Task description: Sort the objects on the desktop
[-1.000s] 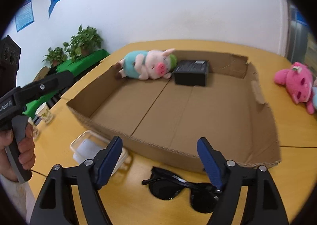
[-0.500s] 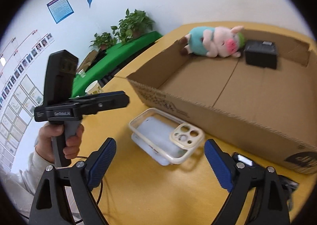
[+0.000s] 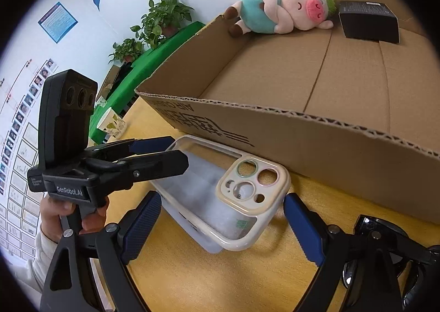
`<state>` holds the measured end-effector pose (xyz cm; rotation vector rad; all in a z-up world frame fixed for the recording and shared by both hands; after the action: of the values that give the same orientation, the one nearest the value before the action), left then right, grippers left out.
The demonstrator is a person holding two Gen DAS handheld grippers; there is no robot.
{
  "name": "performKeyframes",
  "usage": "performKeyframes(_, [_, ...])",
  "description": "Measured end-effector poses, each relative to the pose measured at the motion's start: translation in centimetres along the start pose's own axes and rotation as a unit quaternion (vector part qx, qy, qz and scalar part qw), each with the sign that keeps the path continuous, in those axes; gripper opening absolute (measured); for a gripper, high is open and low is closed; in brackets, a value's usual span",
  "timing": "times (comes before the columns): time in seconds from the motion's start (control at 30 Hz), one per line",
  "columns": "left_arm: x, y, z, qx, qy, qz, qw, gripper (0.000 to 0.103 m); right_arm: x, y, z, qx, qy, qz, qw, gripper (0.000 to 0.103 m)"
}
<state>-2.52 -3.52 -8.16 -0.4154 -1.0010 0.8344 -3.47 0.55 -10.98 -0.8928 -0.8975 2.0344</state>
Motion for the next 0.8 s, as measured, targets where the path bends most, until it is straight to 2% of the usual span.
performKeyframes(0.17, [3.8, -2.3, 0.5, 0.036, 0.045, -0.019, 0.9981, 0.089, 0.1, -3.2, 0.0, 0.048, 0.002, 0.006, 0.999, 0.092])
performKeyframes(0.33, [7.3, -4.0, -0.4, 0.058, 0.064, -0.069, 0.9939, 0.089, -0.1, -7.4, -1.6, 0.089, -0.015, 0.018, 0.996, 0.092])
performKeyframes(0.53, [8.9, -3.4, -4.4, 0.025, 0.057, -0.095, 0.9935, 0.089, -0.4, -9.4, -5.4, 0.098, -0.033, 0.016, 0.994, 0.092])
performKeyframes(0.7, [9.1, -3.3, -7.0, 0.004, 0.039, -0.127, 0.9911, 0.089, -0.7, -10.5, -8.7, 0.095, -0.038, 0.041, 0.994, 0.092])
performKeyframes(0.8, [8.9, -3.4, -8.3, -0.009, 0.045, -0.119, 0.9918, 0.089, -0.9, -10.4, -9.7, 0.089, -0.062, 0.020, 0.994, 0.092])
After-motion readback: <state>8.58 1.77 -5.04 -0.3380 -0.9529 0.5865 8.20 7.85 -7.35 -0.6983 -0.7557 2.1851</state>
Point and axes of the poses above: each gripper's, at about its wrist camera, not at the fingertips, and y roughly the way its jaws point, x to its right, z to its top, the point moved 9 cm from there along y, roughly the way its jaws point, and after that the axes turned 15 degrees about -z, right-handed, at the moved point
